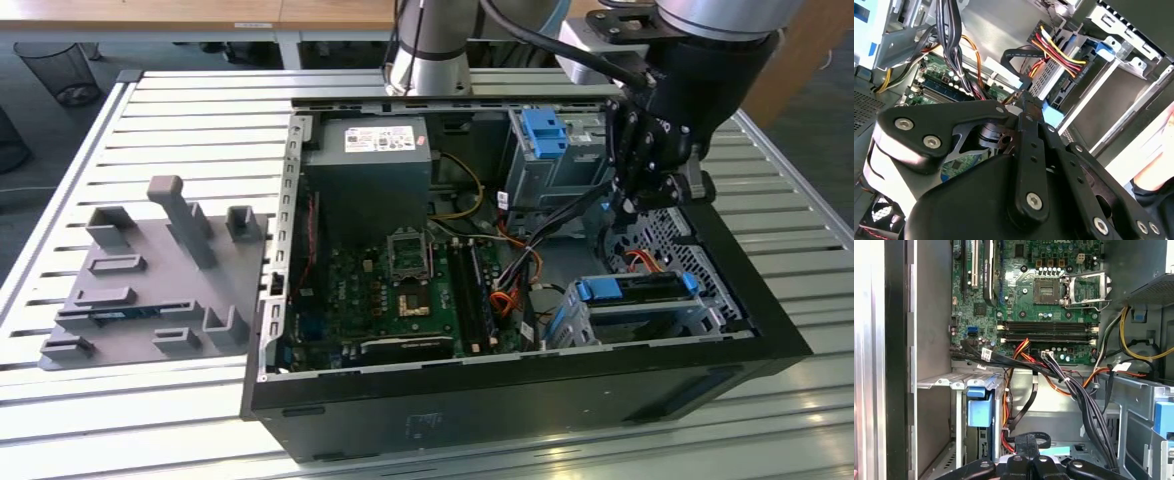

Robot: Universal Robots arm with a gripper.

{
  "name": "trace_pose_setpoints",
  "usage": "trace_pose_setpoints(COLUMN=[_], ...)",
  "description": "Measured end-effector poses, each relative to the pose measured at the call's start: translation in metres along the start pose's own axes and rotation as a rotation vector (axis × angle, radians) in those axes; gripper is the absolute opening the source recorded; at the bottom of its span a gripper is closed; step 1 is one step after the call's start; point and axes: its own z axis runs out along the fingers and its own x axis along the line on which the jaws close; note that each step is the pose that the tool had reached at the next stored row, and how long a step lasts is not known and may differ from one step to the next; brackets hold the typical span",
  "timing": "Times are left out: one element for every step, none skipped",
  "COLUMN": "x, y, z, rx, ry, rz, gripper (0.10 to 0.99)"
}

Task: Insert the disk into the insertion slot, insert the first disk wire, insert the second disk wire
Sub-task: 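Insert the second disk wire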

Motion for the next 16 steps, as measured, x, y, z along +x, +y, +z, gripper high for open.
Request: trace_pose_setpoints(x=[-0.0009, -0.0019, -0.0029, -0.0039, -0.0047, -0.0055, -0.0062, -0.0065, -0.0067, -0.0071, -0.0076, -0.0080, -0.0082, -0.0084, -0.0085, -0.0086], y=[0.0000, 0.0000, 0.0000, 0.0000, 0.0000, 0.0000, 0.0000, 0.0000, 0.0000, 0.0000, 0.0001, 0.0001, 0.0001, 0.0000, -0.0002, -0.0002], z=[-0.0001, -0.0001, -0.0001, -0.0001, -0.0002, -0.0001, -0.0001, -0.0001, 0.0000, 0.0001, 0.0003, 0.0006, 0.0013, 0.0020, 0.0031, 0.0044], rx=[0.000, 0.000, 0.000, 0.000, 0.000, 0.000, 0.000, 0.000, 0.000, 0.000, 0.000, 0.000, 0.000, 0.000, 0.000, 0.000], ry=[0.0001, 0.0001, 0.0000, 0.0001, 0.0001, 0.0000, 0.0000, 0.0000, -0.0001, 0.0000, 0.0001, 0.0001, 0.0006, 0.0013, 0.0029, 0.0051], rz=[0.000, 0.000, 0.000, 0.000, 0.000, 0.000, 0.000, 0.000, 0.000, 0.000, 0.000, 0.000, 0.000, 0.000, 0.000, 0.001], gripper=[0.114, 0.114, 0.169, 0.169, 0.239, 0.239, 0.251, 0.251, 0.251, 0.314, 0.314, 0.314, 0.314, 0.314, 0.314, 0.314])
